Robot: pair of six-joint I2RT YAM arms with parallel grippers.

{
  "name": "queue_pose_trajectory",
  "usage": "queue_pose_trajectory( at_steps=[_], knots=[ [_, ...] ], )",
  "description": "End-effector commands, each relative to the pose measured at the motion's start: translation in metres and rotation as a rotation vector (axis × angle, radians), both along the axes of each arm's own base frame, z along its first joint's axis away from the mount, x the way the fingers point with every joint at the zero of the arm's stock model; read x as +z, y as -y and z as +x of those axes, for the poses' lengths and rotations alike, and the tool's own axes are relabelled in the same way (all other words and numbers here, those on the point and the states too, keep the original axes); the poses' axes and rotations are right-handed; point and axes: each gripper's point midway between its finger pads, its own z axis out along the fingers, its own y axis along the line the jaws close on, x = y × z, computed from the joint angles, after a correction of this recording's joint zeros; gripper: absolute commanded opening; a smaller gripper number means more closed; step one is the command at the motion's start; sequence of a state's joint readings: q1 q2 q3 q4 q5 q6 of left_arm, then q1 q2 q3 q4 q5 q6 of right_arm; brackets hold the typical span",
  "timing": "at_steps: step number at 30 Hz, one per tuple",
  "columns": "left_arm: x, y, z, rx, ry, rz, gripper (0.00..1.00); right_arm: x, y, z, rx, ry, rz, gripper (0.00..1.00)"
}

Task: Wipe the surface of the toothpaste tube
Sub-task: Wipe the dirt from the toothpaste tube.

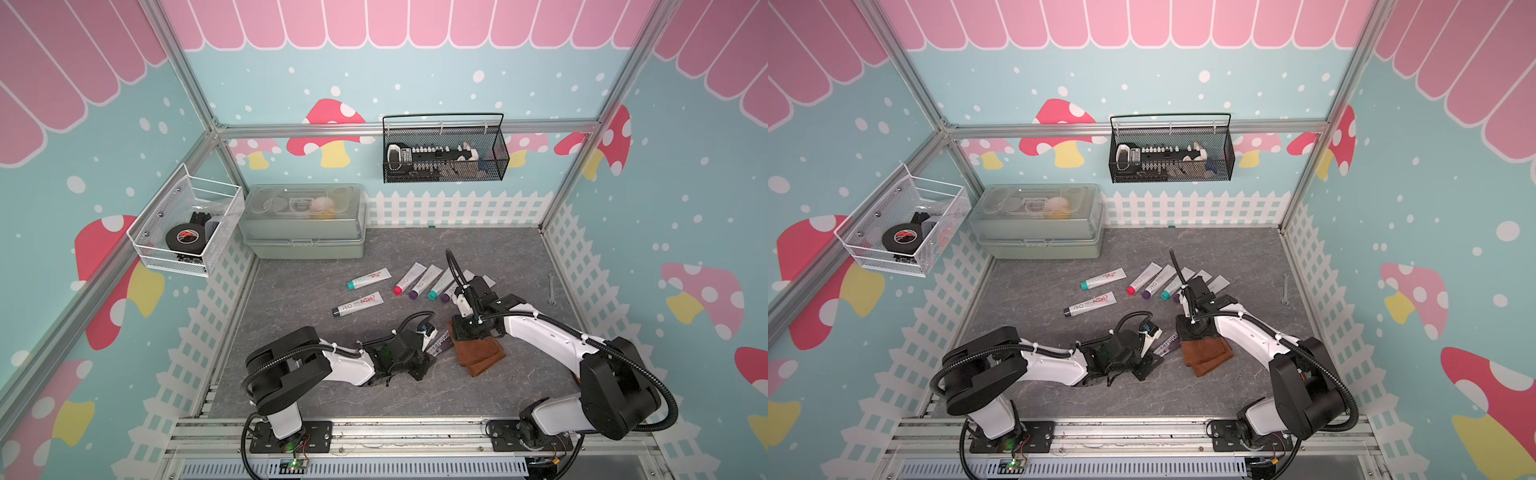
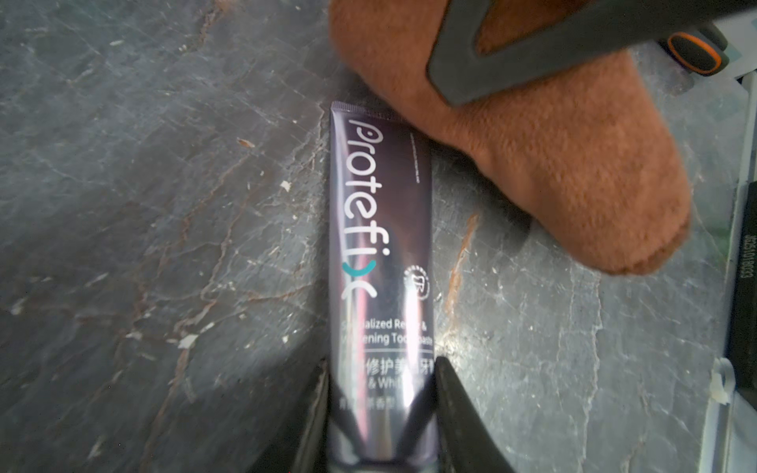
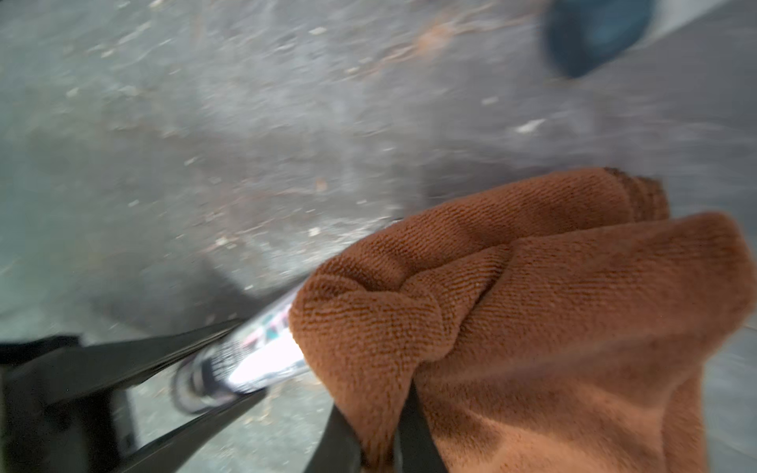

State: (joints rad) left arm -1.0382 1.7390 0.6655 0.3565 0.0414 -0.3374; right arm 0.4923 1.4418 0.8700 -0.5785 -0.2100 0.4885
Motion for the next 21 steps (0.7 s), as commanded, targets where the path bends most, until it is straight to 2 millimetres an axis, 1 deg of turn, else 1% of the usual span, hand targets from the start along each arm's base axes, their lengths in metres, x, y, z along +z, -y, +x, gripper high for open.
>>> queue_pose_trajectory(
  at_steps=[1, 3, 5, 6, 8, 11, 12, 17, 19, 21],
  knots=[
    [-0.024, -0.020, -0.005, 0.029, -0.039, 0.099, 0.31, -0.015, -0.024, -0.020, 0.064, -0.098, 0.096, 0.06],
    [-0.024, -0.020, -0.005, 0.028, -0.040, 0.101, 0.31, -0.028, -0.023, -0.023, 0.067, -0.124, 0.065, 0.06],
    [-0.025, -0.019, -0.005, 0.026, -0.040, 0.101, 0.31, -0.042, -0.015, -0.025, 0.066, -0.144, 0.000, 0.06],
    [-0.025, -0.019, -0.005, 0.026, -0.041, 0.101, 0.31, -0.047, -0.008, -0.025, 0.062, -0.146, -0.052, 0.06],
    [-0.024, -0.019, -0.005, 0.027, -0.039, 0.100, 0.31, -0.055, 0.016, -0.021, 0.043, -0.134, -0.200, 0.05],
    [-0.024, -0.020, -0.004, 0.029, -0.039, 0.102, 0.31, -0.058, 0.051, -0.013, 0.007, -0.104, -0.404, 0.05],
    [-0.023, -0.020, -0.005, 0.029, -0.038, 0.100, 0.31, -0.058, 0.056, -0.011, -0.002, -0.098, -0.438, 0.05],
    [-0.023, -0.022, -0.005, 0.033, -0.036, 0.102, 0.31, -0.064, 0.067, -0.003, -0.026, -0.092, -0.507, 0.05],
    [-0.023, -0.022, -0.005, 0.033, -0.037, 0.099, 0.31, -0.065, 0.067, 0.000, -0.033, -0.096, -0.501, 0.05],
    [-0.023, -0.022, -0.005, 0.032, -0.038, 0.099, 0.31, -0.062, 0.065, 0.003, -0.043, -0.091, -0.472, 0.05]
  ],
)
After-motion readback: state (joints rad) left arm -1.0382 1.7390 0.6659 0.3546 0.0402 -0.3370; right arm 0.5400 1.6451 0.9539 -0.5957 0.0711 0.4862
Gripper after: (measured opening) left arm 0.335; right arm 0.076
